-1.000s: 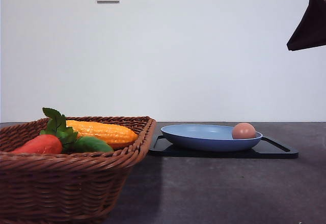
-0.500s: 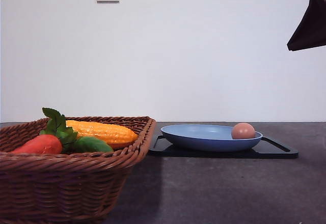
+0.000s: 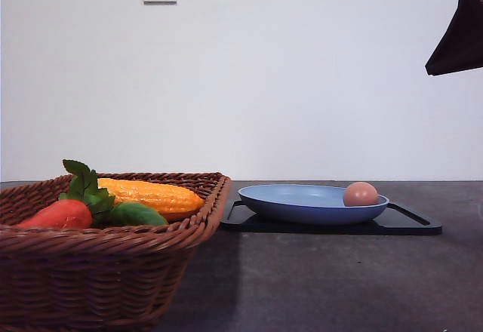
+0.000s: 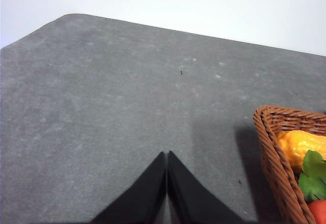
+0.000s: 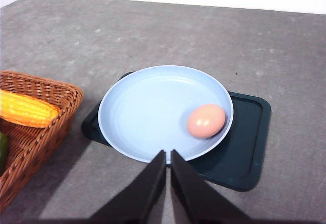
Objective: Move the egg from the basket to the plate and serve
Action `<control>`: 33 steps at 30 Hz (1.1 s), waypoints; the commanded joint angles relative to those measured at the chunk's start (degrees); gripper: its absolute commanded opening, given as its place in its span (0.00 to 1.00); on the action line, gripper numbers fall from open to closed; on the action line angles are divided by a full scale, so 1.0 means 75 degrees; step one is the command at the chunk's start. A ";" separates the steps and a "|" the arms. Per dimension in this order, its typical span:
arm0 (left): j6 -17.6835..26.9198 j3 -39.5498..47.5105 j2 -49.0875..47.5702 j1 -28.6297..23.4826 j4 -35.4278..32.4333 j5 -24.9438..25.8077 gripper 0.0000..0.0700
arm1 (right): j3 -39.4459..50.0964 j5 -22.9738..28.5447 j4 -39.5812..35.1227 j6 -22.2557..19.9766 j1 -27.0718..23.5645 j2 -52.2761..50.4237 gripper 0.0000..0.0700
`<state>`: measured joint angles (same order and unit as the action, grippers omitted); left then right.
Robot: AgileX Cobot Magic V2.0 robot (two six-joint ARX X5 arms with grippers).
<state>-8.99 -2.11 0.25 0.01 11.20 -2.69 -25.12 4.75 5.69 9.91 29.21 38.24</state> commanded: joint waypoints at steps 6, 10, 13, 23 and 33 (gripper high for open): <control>-0.0047 0.0160 -0.0012 -0.0015 0.0103 0.0017 0.00 | -0.0073 0.0032 -0.0076 0.0076 0.0038 0.0026 0.00; -0.0047 0.0160 -0.0012 -0.0015 0.0105 0.0017 0.00 | -0.0073 0.0030 -0.0072 0.0015 0.0045 0.0007 0.00; -0.0047 0.0160 -0.0012 -0.0015 0.0104 0.0017 0.00 | -0.0070 0.0318 -0.0073 -0.0396 0.0008 -0.0366 0.00; -0.0047 0.0160 -0.0012 -0.0015 0.0104 0.0017 0.00 | 0.0799 0.0702 -0.0134 -0.1670 -0.1020 -0.3004 0.00; -0.0047 0.0160 -0.0012 -0.0015 0.0103 0.0017 0.00 | 0.2109 -0.1151 -0.0133 -0.1609 -0.2879 -0.4630 0.00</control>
<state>-9.02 -2.11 0.25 0.01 11.20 -2.68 -9.67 -2.91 5.18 -1.76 8.07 3.85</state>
